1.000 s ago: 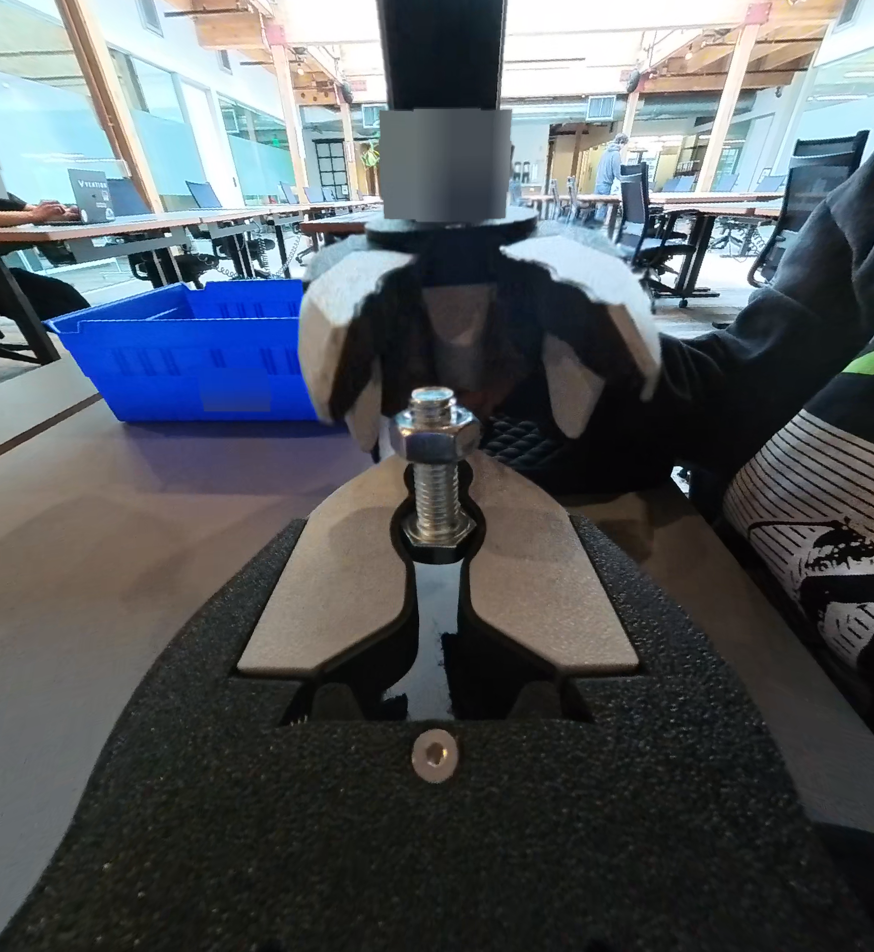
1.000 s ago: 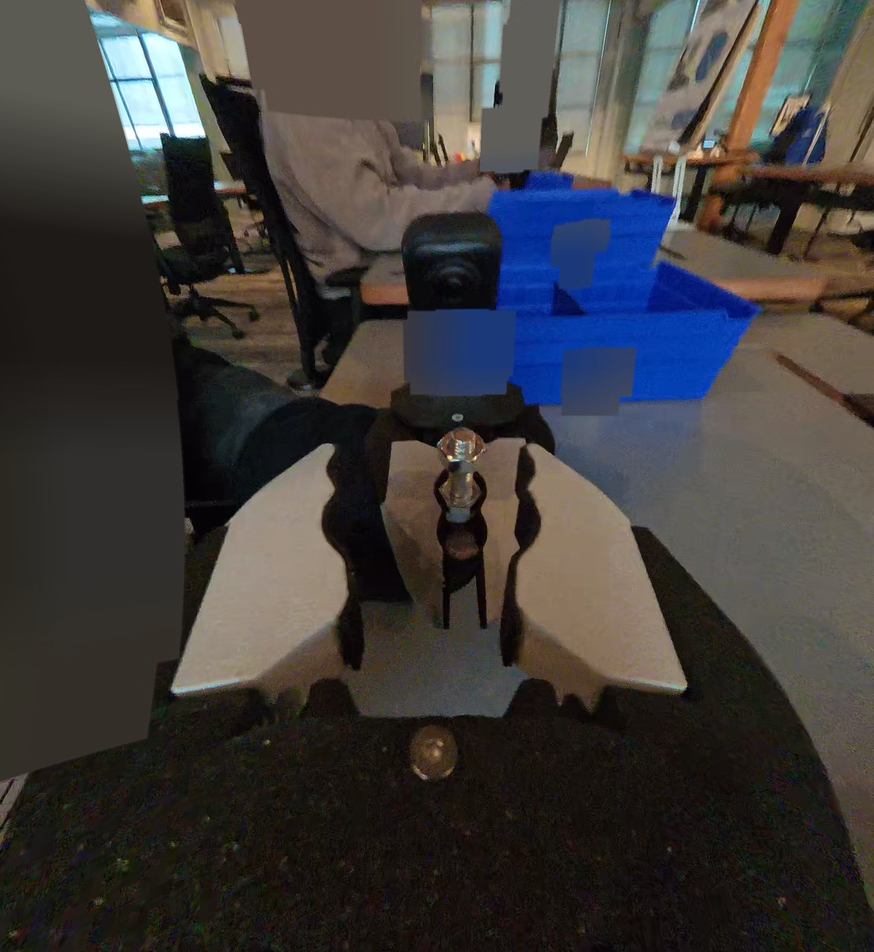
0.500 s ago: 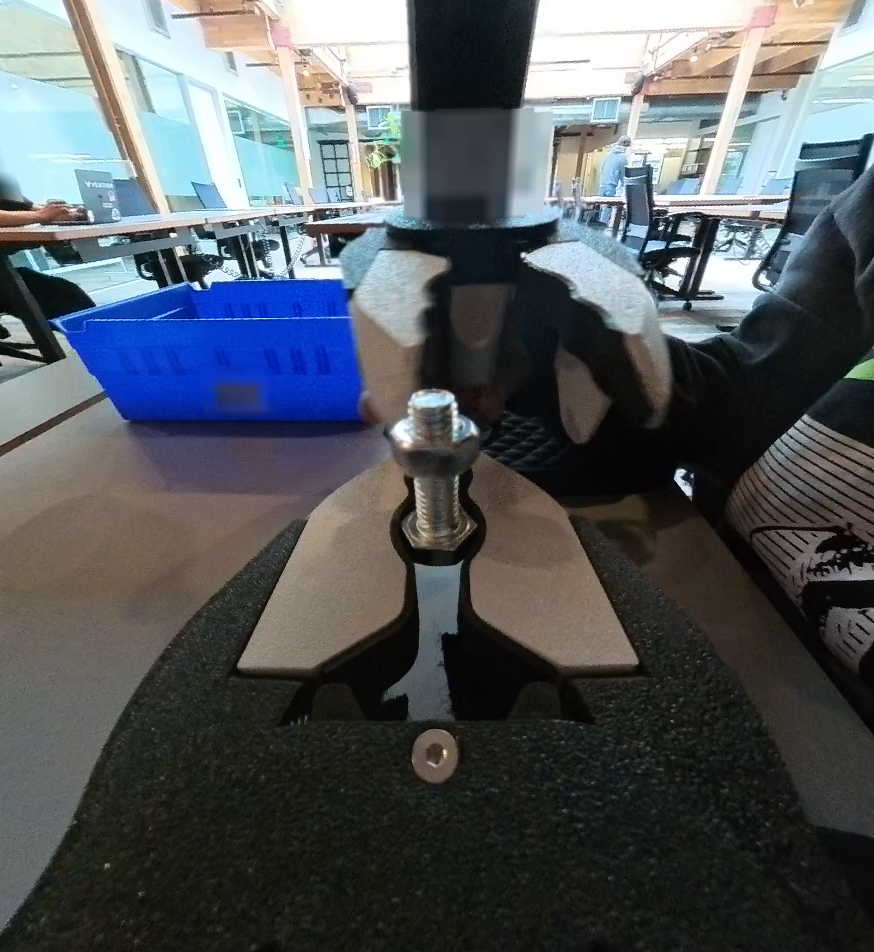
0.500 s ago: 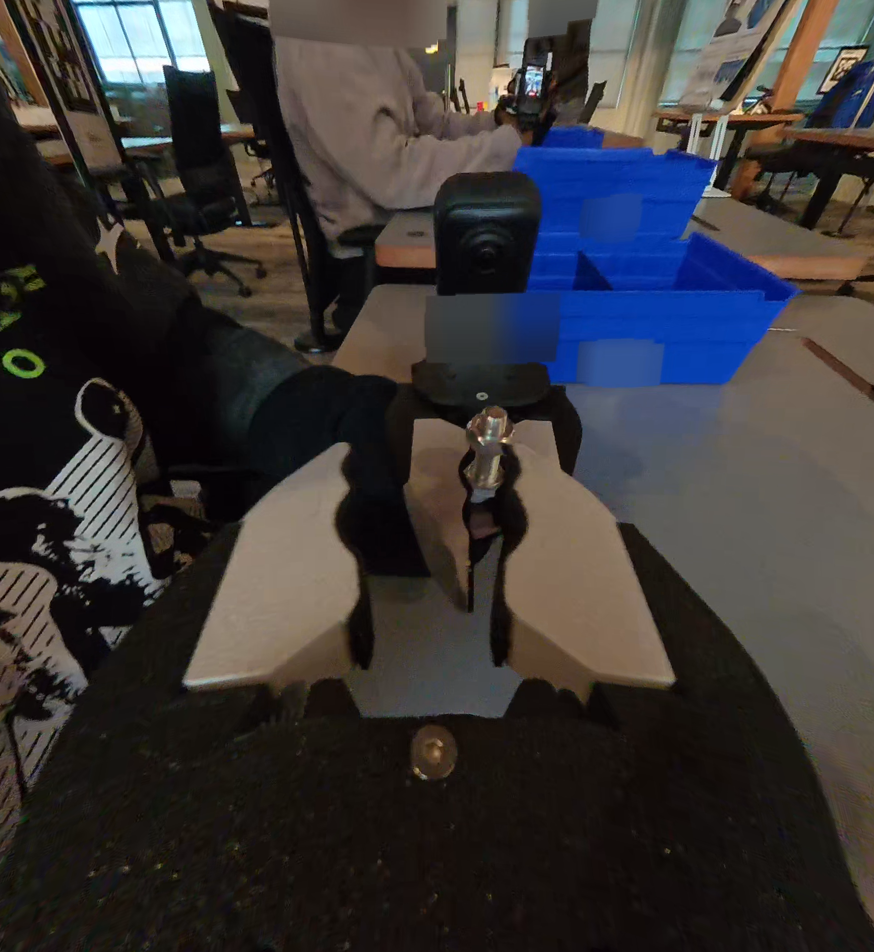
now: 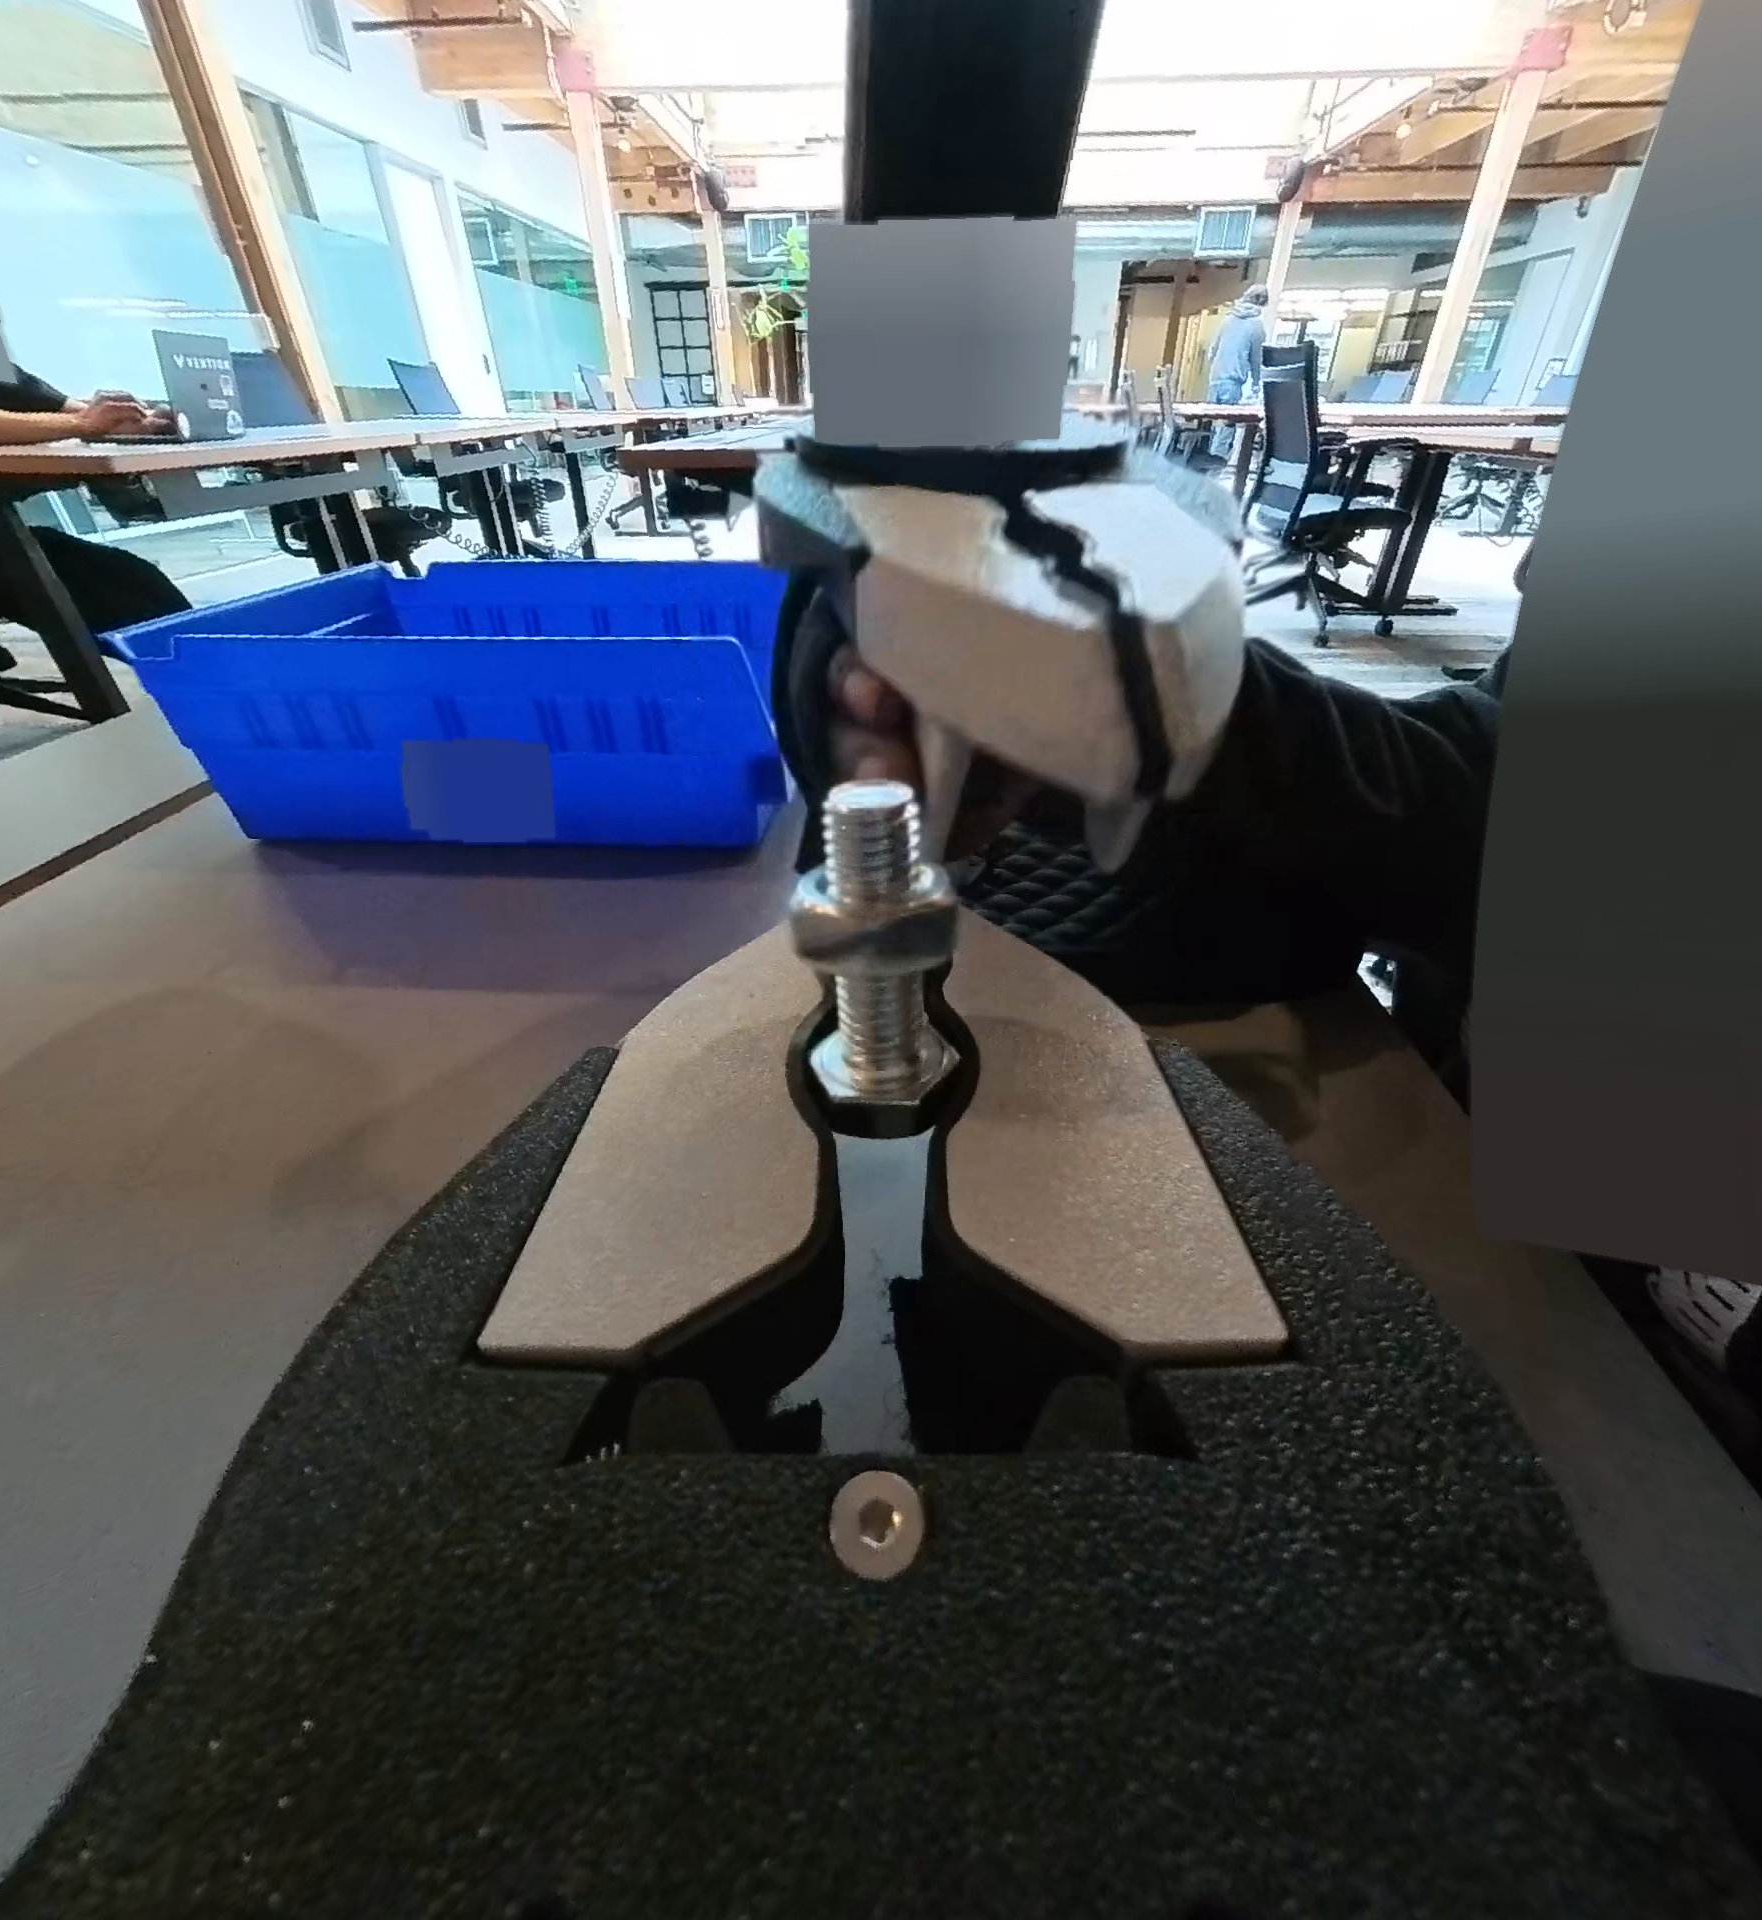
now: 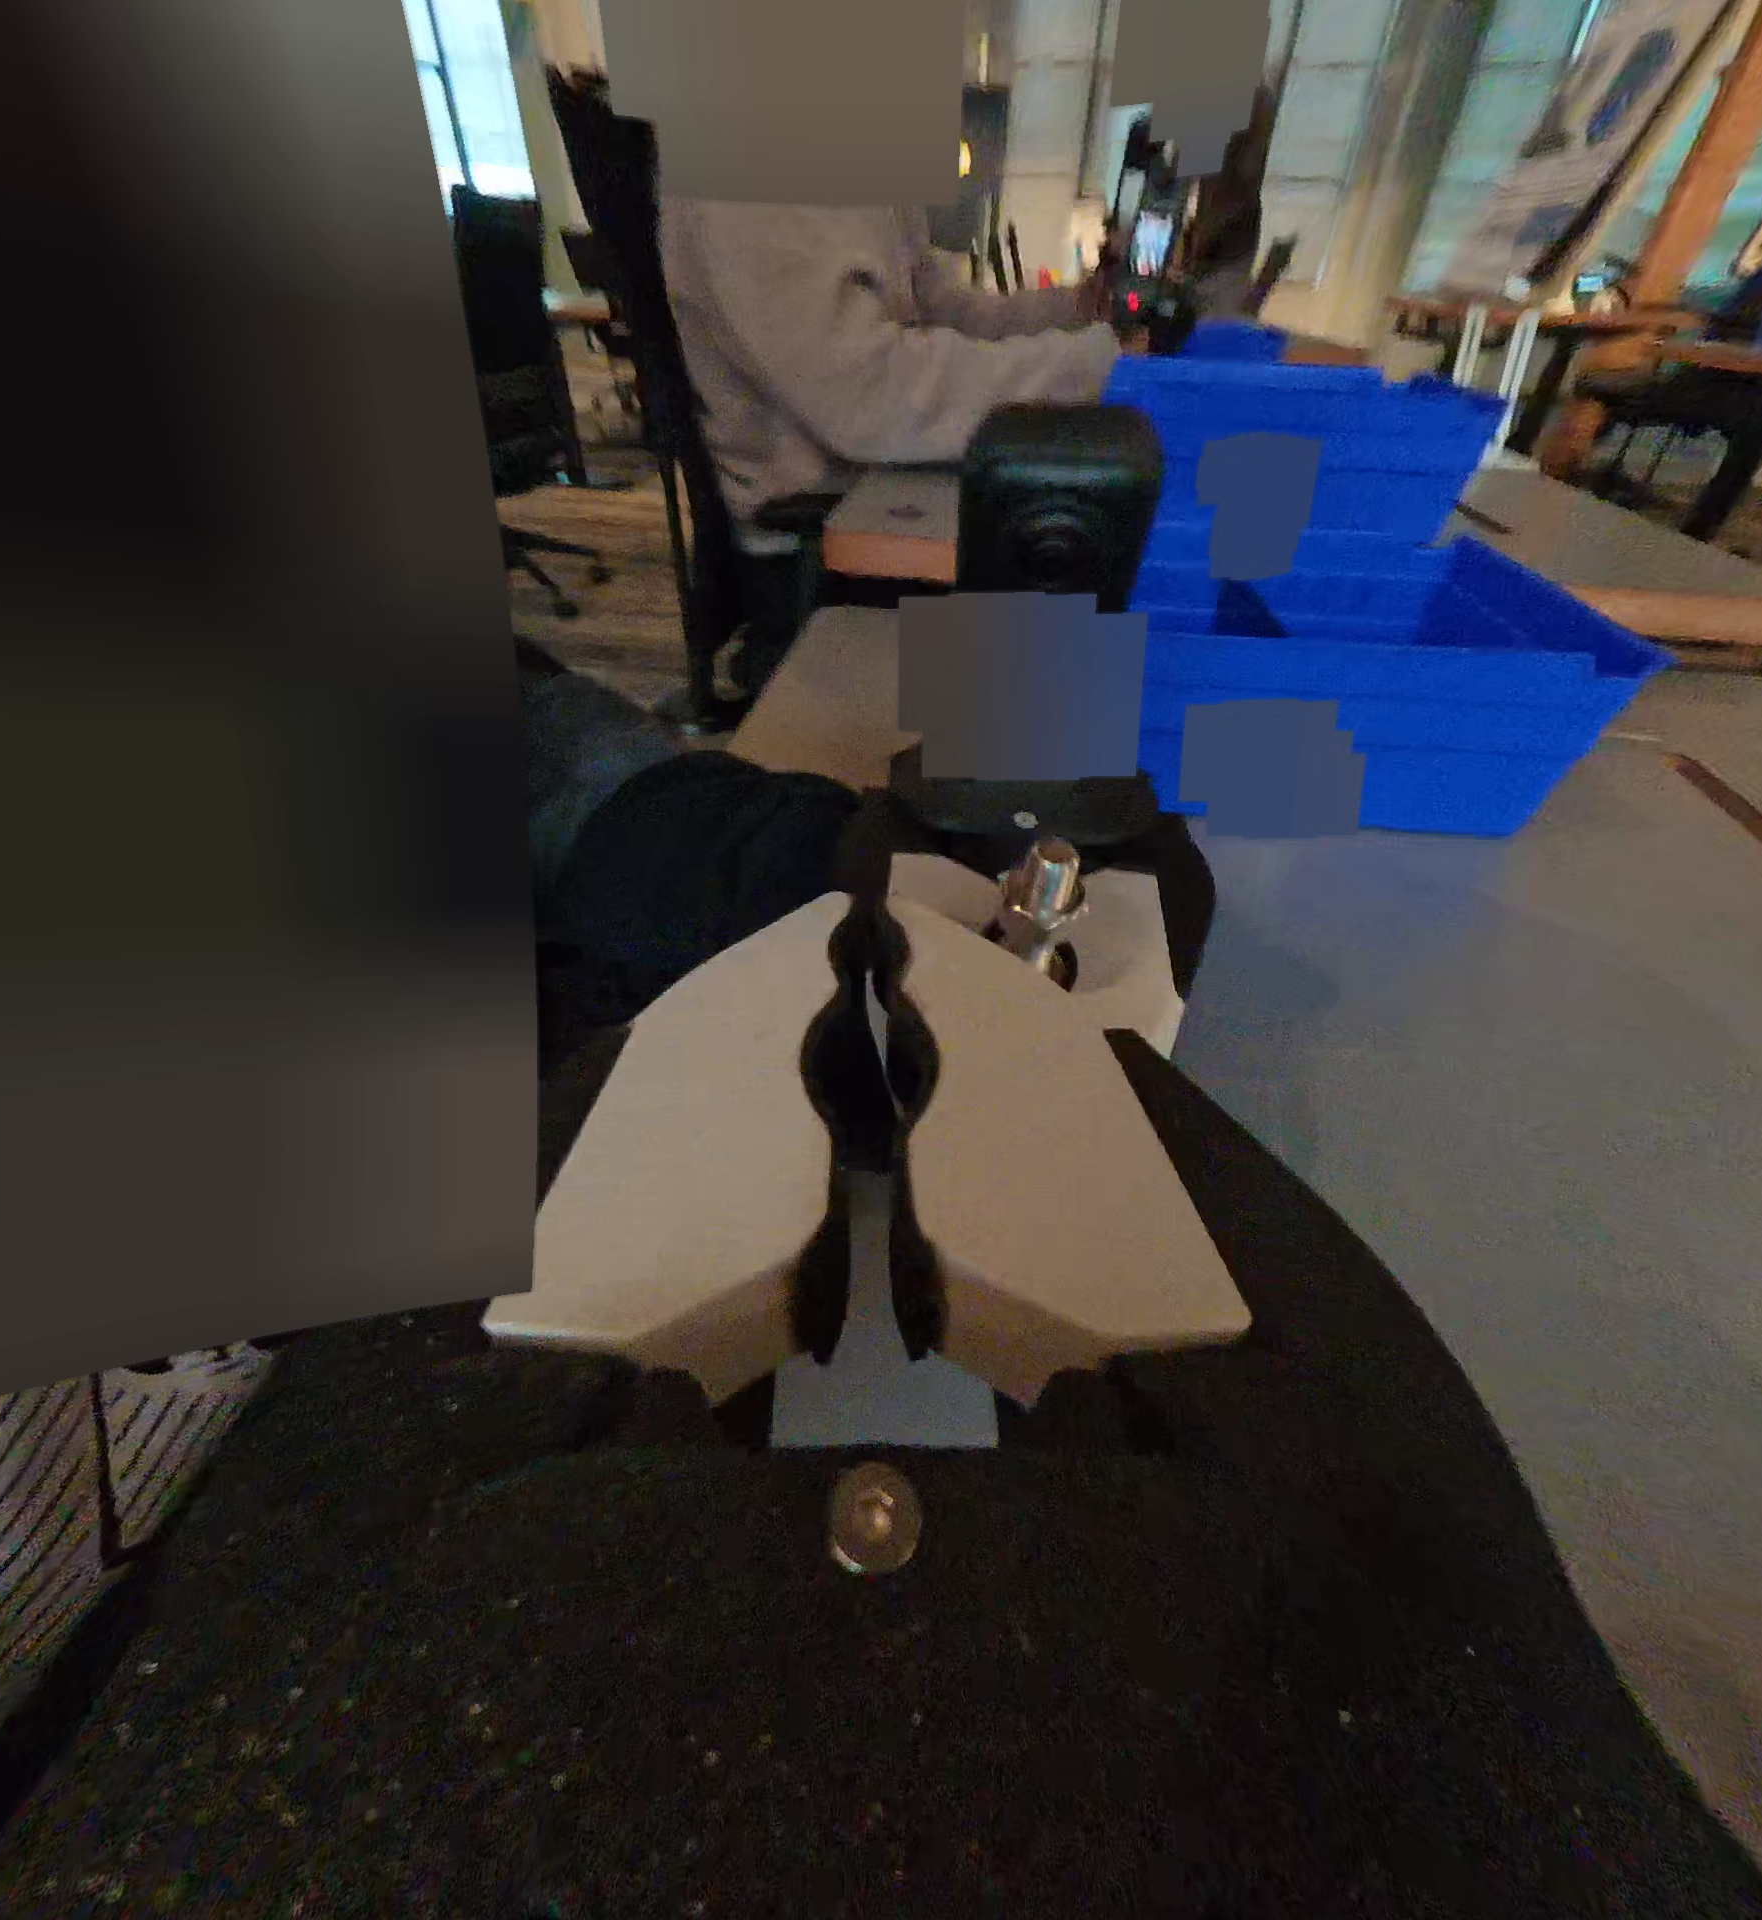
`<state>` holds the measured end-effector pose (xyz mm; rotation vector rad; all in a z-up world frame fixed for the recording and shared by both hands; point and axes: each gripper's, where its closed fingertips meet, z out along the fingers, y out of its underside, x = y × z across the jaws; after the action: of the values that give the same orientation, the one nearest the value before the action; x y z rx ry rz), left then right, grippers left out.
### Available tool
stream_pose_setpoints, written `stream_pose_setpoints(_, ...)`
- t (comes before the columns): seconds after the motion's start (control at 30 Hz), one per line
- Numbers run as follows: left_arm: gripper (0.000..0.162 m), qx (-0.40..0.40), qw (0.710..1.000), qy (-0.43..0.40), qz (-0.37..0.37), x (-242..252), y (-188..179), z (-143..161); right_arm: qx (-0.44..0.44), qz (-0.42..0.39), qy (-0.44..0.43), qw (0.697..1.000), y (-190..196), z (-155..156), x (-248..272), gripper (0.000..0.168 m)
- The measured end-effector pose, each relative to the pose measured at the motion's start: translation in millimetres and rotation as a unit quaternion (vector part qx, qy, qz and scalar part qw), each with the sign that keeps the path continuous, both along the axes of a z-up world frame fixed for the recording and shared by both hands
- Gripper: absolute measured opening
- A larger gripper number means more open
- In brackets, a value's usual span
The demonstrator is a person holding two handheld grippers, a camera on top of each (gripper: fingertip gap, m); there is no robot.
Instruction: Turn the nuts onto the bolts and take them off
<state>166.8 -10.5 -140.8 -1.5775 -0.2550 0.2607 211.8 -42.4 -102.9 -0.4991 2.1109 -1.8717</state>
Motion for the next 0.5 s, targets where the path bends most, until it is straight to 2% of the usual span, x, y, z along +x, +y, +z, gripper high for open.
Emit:
stream_pose_setpoints(0.1, 0.012, -0.003, 1.0, 0.0, -0.002, 0.6, 0.7, -0.7, -0.028, -0.027, -0.014, 0.999, -1.9, 8.5, -9.2, 0.036)
stream_pose_setpoints(0.2, 0.012, -0.004, 1.0, 0.001, -0.004, 1.1, 1.0, -0.9, -0.007, -0.062, -0.009, 0.998, -11.8, -0.5, -17.8, 0.056)
stream_pose_setpoints(0.3, 0.012, -0.004, 1.0, 0.001, -0.003, 0.7, 1.0, -1.0, 0.012, -0.047, 0.005, 0.999, -14.0, -7.6, -10.5, 0.056)
stream_pose_setpoints(0.33, 0.012, -0.004, 1.0, 0.001, -0.003, 0.7, 0.8, -0.9, 0.016, -0.042, 0.009, 0.999, -12.4, -8.2, -8.2, 0.05)
stream_pose_setpoints(0.37, 0.012, -0.002, 1.0, 0.001, -0.002, 0.4, 0.4, -0.6, 0.019, -0.033, 0.013, 0.999, -8.3, -7.9, -6.9, 0.03)
stream_pose_setpoints(0.43, 0.012, -0.002, 1.0, -0.001, -0.003, 0.5, 0.5, -0.5, -0.005, -0.002, -0.004, 1.0, -0.8, 1.3, -0.4, 0.037)
stream_pose_setpoints(0.5, 0.012, -0.005, 1.0, 0.0, -0.003, 0.7, 1.1, -1.1, -0.022, -0.026, -0.019, 0.999, -4.4, 6.6, -8.5, 0.044)
